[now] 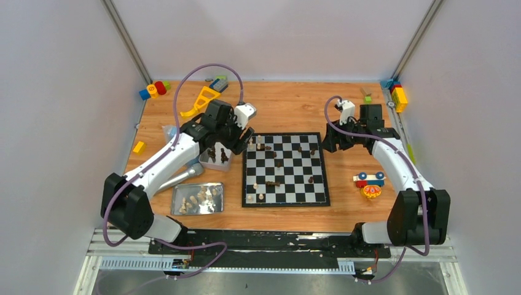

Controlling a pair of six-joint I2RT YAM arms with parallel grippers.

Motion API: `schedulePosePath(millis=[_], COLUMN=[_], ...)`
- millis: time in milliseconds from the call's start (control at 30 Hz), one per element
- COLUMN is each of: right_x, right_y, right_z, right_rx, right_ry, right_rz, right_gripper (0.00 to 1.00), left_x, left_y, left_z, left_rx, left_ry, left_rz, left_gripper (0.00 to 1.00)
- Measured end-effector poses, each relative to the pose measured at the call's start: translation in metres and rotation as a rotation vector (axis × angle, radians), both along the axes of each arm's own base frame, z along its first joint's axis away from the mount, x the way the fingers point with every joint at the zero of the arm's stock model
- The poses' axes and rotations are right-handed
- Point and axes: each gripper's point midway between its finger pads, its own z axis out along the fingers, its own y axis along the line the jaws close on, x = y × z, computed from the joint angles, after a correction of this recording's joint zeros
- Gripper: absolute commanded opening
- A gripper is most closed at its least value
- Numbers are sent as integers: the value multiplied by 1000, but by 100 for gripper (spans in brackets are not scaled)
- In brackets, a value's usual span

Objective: Set up the chess pieces on the board
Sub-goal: Move the chessboard to the center of the board, then pick up the chess piece from the storage box.

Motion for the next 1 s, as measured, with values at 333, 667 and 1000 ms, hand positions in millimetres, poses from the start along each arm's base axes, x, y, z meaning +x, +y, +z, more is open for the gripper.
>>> schedulePosePath(millis=[333,667,1000], right_x=[-22,-36,-52], right_y=[22,50,85], right_z=[16,26,-1], right_rx=[42,33,-25], right_ry=[-78,-130,-79], right_rz=[140,249,383], right_gripper=[61,58,55], left_x=[51,59,57], left_y=[31,72,66], left_z=[13,-26,-41], left_rx=[95,163,189], left_ry=[-50,86,106], left_rz=[126,202,121], left_gripper=[75,75,64])
